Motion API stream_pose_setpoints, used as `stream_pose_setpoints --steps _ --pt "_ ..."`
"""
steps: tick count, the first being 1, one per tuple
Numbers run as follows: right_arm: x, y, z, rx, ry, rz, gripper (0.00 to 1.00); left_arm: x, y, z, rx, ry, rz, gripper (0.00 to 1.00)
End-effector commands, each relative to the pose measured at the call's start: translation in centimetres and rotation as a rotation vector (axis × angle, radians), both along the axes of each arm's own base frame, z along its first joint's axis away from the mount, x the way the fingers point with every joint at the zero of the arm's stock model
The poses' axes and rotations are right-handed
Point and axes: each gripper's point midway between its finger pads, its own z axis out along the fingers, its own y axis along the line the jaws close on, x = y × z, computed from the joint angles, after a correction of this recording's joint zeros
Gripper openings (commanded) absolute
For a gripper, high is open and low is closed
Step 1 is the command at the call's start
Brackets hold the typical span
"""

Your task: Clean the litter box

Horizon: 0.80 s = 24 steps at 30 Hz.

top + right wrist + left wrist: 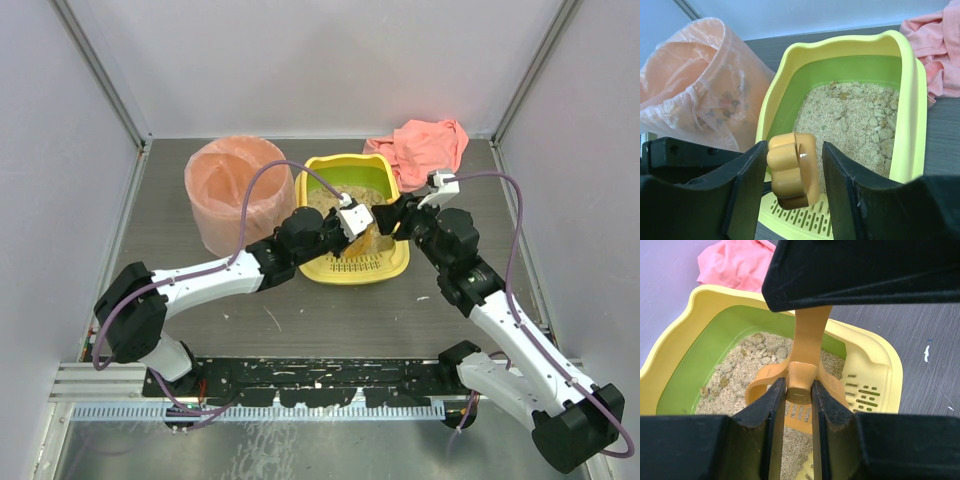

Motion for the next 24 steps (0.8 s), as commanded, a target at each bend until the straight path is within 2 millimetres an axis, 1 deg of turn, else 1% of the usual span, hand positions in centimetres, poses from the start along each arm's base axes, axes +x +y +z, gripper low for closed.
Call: stream_pose_setpoints --steps 1,6,10,12,13,14,17,18,20,22,24 --pt "-0.1 0.1 3.2 0.044 -0.101 0.009 0.52 -0.6 -0.4 2.7 -0.083 -0.024 -0.027 0.00" --pt "0.0 0.2 2.4 0.038 -0.075 0.014 0.47 -0.5 -0.4 2.7 -0.080 -0.025 -0.019 0.00" --pt "0.1 0.2 1.9 0.031 -0.059 0.010 0.45 -0.4 -0.4 2.8 -0.083 -0.025 -0.016 0.00" --pt "0.2 0.3 1.7 0.031 -0.054 0.011 0.43 -0.4 -0.4 2.9 -0.085 -0.026 -0.013 0.00" --pt "0.3 0.3 1.8 0.034 -0.056 0.012 0.41 -0.4 -0.4 2.9 -0.085 -0.026 -0.014 0.00" --pt "0.3 0.4 1.7 0.035 -0.054 0.015 0.36 -0.3 -0.5 2.8 -0.085 -0.025 -0.014 0.00" --pt "0.5 0.6 1.5 0.034 -0.046 0.019 0.17 -0.2 -0.5 2.8 -0.085 -0.025 -0.008 0.01" --pt "0.5 0.6 1.4 0.033 -0.044 0.017 0.12 -0.1 -0.5 2.9 -0.087 -0.025 -0.005 0.06" --pt "0.8 0.4 1.2 0.029 -0.037 0.001 0.03 0.1 -0.4 3.0 -0.094 -0.022 0.011 0.22" --pt "1.0 0.2 1.1 0.029 -0.034 -0.018 0.01 0.1 -0.3 3.1 -0.098 -0.023 0.016 0.43" --pt "1.3 -0.1 1.3 0.035 -0.036 -0.043 0.01 0.2 0.0 3.5 -0.103 -0.029 0.030 0.60"
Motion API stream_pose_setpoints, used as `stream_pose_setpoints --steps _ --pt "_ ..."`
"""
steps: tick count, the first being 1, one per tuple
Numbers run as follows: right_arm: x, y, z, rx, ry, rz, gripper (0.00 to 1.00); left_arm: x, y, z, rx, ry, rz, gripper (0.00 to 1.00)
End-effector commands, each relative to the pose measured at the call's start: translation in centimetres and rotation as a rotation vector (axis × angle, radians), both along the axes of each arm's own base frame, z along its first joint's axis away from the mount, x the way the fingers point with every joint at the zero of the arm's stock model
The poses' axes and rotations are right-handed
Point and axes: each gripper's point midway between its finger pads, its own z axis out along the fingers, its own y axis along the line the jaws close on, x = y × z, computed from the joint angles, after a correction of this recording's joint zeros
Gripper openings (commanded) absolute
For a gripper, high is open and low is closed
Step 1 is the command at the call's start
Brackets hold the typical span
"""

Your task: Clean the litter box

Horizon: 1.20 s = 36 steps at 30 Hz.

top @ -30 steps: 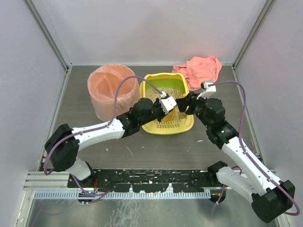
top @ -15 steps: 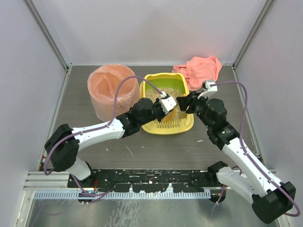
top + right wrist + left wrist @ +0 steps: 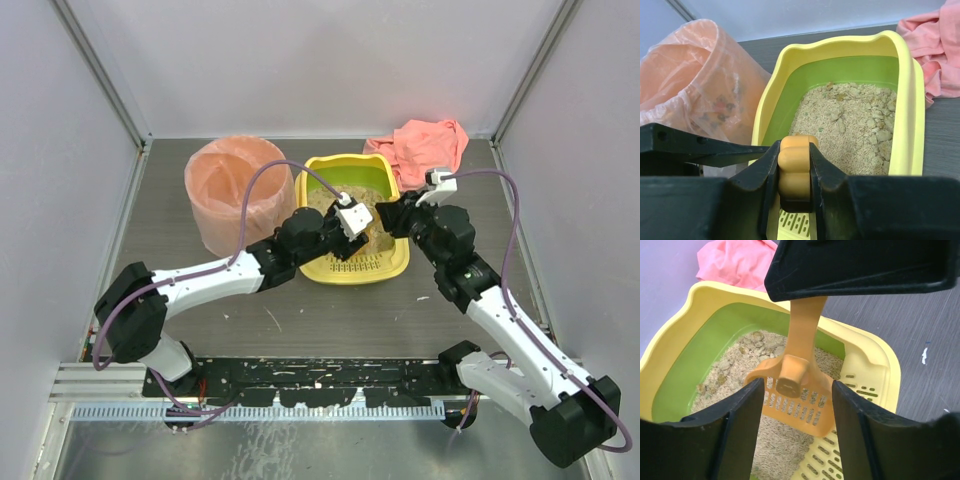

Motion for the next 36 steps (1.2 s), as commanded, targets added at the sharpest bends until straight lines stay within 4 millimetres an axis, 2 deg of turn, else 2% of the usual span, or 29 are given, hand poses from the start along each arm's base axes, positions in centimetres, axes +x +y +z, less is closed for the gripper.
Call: stream_pose_setpoints --steps 1,4,8,11,14,19,25,31,36 --pt "0.9 -0.7 1.5 0.035 -0.034 -0.063 0.01 0.1 0.1 3.7 -0.101 -0.038 0.026 0.66" --pt "1.6 -1.3 1.7 0.046 -0.027 -0.116 0.01 0.5 1.0 4.3 -0.105 -0.046 0.073 0.80" --pt "2.6 -1.5 2.0 0.059 -0.013 -0.160 0.01 0.5 2.4 4.8 -0.088 -0.038 0.122 0.89" --pt "3.4 -1.2 1.9 0.057 -0.001 -0.168 0.01 0.1 3.6 5.7 -0.088 -0.033 0.141 0.99" --pt "4.0 -0.8 1.9 0.048 0.017 -0.161 0.01 0.0 4.7 6.7 -0.108 -0.005 0.190 0.98" --pt "4.7 -0.4 1.3 0.018 0.062 -0.155 0.01 0.7 7.1 7.1 -0.020 0.134 0.364 0.98" --pt "5.0 -1.3 1.0 -0.011 0.081 -0.203 0.01 -1.0 7.7 7.3 0.059 0.296 0.380 0.98" --pt "5.3 -2.0 1.5 -0.064 0.091 -0.205 0.01 -1.4 8.5 8.9 -0.028 0.351 0.438 0.98" --pt "5.6 -2.3 1.9 -0.044 0.089 -0.203 0.03 -1.5 9.6 9.3 -0.081 0.375 0.497 0.98"
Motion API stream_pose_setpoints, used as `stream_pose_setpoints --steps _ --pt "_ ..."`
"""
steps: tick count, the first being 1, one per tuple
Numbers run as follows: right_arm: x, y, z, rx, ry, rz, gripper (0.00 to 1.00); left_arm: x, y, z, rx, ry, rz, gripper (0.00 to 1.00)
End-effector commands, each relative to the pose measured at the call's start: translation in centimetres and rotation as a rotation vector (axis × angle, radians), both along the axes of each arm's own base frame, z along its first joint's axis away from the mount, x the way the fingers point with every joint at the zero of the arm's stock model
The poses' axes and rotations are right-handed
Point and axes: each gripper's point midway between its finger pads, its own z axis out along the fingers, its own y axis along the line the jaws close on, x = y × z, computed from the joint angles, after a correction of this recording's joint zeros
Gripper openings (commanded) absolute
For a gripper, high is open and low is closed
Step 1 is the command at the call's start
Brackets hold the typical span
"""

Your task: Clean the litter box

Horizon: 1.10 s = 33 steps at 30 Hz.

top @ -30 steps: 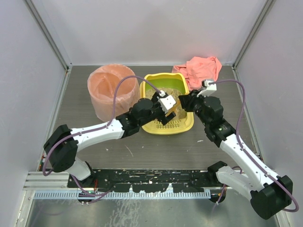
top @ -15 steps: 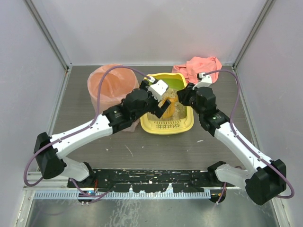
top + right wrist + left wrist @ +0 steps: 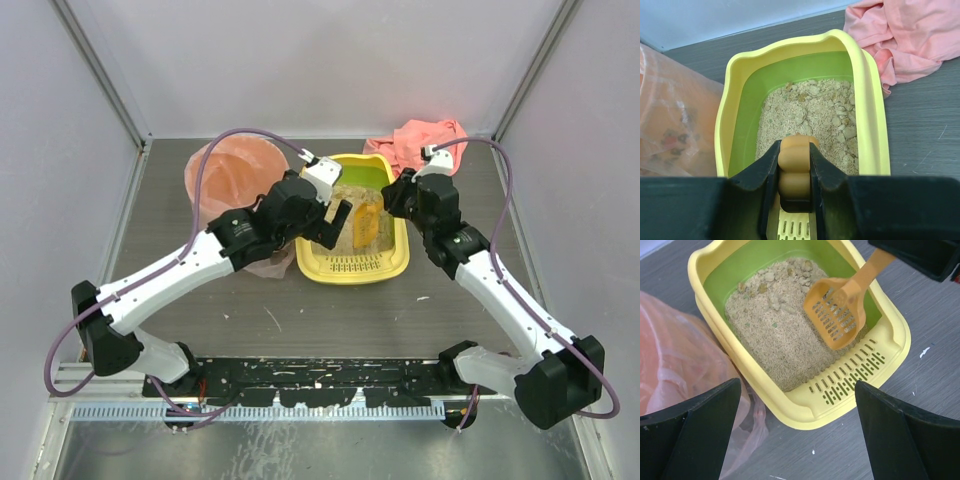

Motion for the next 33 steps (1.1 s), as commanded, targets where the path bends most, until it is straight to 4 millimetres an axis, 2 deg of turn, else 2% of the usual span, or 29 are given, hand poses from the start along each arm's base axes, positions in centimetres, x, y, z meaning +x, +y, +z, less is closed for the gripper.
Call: stream_pose_setpoints --steps 1,5,8,10,14,18,24,33 --pt "0.7 -0.2 3.2 0.028 -0.073 -0.001 0.03 -0.4 1.6 3.1 -0.102 -0.008 0.092 0.98" --pt "0.9 0.2 3.1 0.028 -0.073 0.029 0.01 0.5 3.2 3.9 -0.139 0.020 0.144 0.98" --pt "1.3 0.5 2.9 0.020 -0.072 0.040 0.01 1.0 3.8 4.5 -0.198 0.103 0.103 0.98" --pt "1.8 0.4 2.8 0.006 -0.064 0.032 0.01 0.7 3.6 4.8 -0.251 0.177 0.024 0.98" --pt "2.8 0.1 3.3 -0.023 -0.059 0.018 0.01 1.4 4.7 5.1 -0.299 0.236 0.032 0.98" --pt "4.5 -0.2 4.0 -0.093 -0.041 -0.002 0.01 1.7 6.3 6.4 -0.297 0.155 0.083 0.98" --pt "7.0 0.0 2.4 -0.206 0.026 -0.002 0.01 1.4 10.2 9.2 -0.259 0.020 0.180 0.98" --pt "9.6 1.1 1.9 -0.232 0.049 0.021 0.01 0.4 14.5 10.6 -0.186 -0.120 0.259 0.98"
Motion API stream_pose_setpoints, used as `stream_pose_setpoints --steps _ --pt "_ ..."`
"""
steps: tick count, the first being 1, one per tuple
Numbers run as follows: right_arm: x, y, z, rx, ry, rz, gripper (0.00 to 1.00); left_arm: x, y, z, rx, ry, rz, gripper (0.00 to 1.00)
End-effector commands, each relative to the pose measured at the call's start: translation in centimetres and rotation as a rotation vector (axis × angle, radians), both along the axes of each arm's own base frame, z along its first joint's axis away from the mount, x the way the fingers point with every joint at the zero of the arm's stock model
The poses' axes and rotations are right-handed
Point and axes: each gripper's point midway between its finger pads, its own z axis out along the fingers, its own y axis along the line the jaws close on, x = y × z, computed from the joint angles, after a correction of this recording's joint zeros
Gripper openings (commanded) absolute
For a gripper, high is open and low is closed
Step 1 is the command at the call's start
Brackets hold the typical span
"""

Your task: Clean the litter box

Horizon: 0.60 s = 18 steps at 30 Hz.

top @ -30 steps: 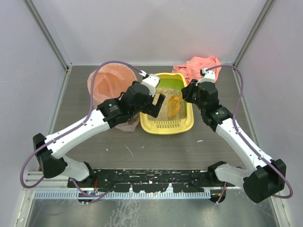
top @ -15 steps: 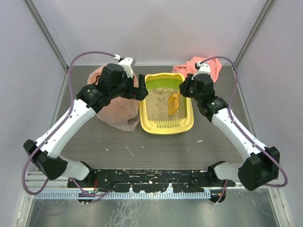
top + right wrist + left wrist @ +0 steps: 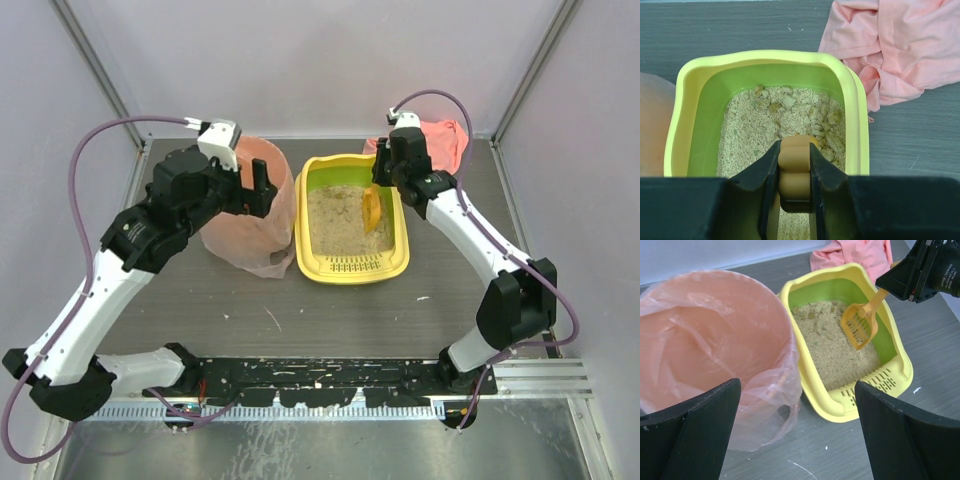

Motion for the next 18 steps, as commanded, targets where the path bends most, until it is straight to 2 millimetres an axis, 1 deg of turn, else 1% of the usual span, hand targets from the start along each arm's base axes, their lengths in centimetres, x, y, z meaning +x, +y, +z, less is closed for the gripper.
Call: stream_pose_setpoints --steps 1,4,5,9,10,12,15,18 --pt "1.8 0.2 3.9 0.001 -0.082 -0.003 0.01 -0.1 2.4 1.3 0.049 -0.089 0.065 0.98" --pt "2.1 0.9 4.2 -0.014 -0.088 0.046 0.01 -0.4 3.0 1.3 0.058 -0.114 0.069 0.98" --pt "2.2 0.9 4.5 -0.021 -0.095 0.055 0.01 -0.5 3.2 1.0 0.064 -0.121 0.070 0.98" --pt "3.2 -0.1 4.9 -0.078 -0.093 0.005 0.01 -0.9 3.9 0.9 0.059 -0.167 0.082 0.98" --pt "3.5 -0.1 4.8 -0.090 -0.089 0.005 0.01 -0.9 4.1 0.9 0.054 -0.180 0.086 0.98" --pt "4.1 -0.7 4.8 -0.124 -0.087 -0.029 0.01 -1.1 4.5 1.0 0.047 -0.199 0.102 0.98" --pt "4.9 -0.5 4.3 -0.140 -0.075 -0.029 0.01 -1.2 5.0 0.8 0.044 -0.210 0.117 0.98" --pt "5.6 0.0 3.6 -0.149 -0.052 -0.010 0.01 -1.1 4.9 0.4 0.049 -0.206 0.117 0.98"
